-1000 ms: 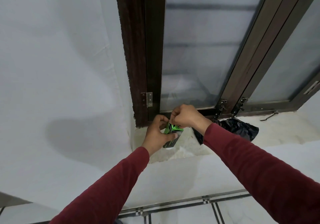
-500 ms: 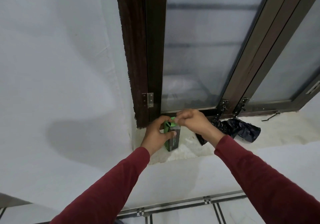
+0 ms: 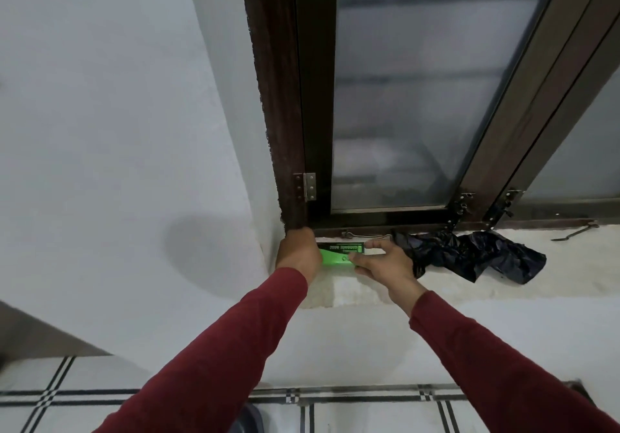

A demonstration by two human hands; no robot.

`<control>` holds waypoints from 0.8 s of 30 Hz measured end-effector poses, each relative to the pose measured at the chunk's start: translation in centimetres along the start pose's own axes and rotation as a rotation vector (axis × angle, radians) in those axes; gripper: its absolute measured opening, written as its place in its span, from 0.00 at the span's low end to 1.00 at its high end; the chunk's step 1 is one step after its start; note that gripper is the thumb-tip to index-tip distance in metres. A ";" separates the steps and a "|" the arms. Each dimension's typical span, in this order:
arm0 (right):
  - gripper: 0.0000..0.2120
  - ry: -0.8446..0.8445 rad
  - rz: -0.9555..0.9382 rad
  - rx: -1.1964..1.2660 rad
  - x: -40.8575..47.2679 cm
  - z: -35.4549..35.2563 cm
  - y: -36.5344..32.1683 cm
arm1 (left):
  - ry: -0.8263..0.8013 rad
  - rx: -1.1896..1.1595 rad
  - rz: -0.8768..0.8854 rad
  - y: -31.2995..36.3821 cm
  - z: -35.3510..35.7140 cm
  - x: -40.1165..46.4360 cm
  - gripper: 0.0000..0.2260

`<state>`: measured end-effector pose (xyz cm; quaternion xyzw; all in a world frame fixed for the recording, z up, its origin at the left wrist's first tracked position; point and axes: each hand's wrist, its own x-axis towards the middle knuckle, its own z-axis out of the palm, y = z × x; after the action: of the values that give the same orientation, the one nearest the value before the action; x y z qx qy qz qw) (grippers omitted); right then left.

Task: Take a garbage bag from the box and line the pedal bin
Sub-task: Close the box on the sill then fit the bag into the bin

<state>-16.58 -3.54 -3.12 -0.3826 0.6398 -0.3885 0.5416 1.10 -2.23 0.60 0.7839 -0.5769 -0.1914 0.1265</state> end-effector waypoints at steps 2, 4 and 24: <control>0.18 0.030 -0.035 -0.117 0.6 1.5 0.0 | -0.023 0.043 -0.013 0.2 -0.2 -0.1 0.11; 0.19 0.050 -0.028 -0.169 1.1 3.0 0.0 | -0.043 0.053 -0.023 0.3 -0.1 -0.2 0.12; 0.14 0.065 -0.413 -1.053 5.3 -14.3 0.2 | -0.246 -0.265 0.379 10.3 7.2 0.3 0.37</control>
<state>-31.44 -7.10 -3.79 -0.7061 0.6755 -0.1265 0.1706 -10.89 -5.45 -1.55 0.6091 -0.6945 -0.3322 0.1908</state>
